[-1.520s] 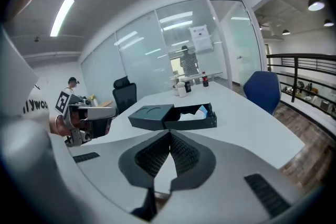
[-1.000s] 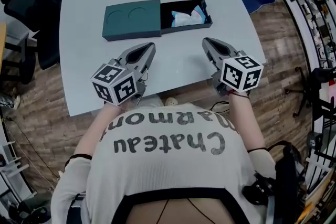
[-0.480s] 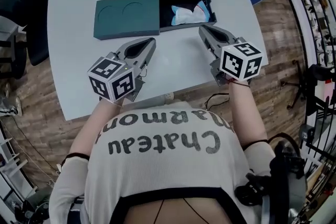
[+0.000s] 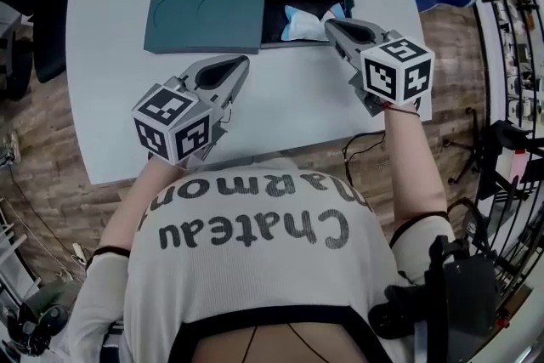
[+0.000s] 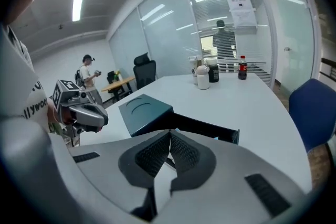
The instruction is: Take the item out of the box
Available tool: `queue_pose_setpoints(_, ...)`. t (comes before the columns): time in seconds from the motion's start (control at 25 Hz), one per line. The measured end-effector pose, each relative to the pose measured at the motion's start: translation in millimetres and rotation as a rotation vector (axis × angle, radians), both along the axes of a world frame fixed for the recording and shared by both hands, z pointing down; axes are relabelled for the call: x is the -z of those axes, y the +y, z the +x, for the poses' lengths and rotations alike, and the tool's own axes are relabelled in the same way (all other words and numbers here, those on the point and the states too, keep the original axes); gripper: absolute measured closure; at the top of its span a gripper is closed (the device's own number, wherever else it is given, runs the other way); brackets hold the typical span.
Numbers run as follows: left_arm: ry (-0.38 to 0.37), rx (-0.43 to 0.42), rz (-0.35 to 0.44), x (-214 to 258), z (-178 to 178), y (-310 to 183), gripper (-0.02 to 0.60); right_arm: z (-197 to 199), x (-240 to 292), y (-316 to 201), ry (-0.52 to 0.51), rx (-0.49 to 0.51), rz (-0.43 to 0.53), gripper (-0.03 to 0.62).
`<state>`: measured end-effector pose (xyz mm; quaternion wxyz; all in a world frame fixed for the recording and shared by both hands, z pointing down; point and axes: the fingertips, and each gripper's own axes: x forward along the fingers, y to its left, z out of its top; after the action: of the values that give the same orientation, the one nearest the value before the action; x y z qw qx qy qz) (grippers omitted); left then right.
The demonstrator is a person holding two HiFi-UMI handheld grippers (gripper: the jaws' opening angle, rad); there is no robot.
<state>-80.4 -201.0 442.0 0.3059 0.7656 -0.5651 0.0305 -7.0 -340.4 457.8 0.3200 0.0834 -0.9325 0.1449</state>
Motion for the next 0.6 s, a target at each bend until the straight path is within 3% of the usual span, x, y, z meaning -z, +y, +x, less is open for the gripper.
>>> queue_pose_setpoints(0.28,-0.039,0.013,-0.006,-3.6,-0.9,-5.5,0.595,-4.7,-14.3,-8.0,0.135,0.159,0.07,0.554)
queue_pose_setpoints(0.6,-0.024,0.034,-0.023,-11.7,-14.8,0.3,0.595,-22.4,-36.1,-4.5,0.251,0.289,0.111,0.503)
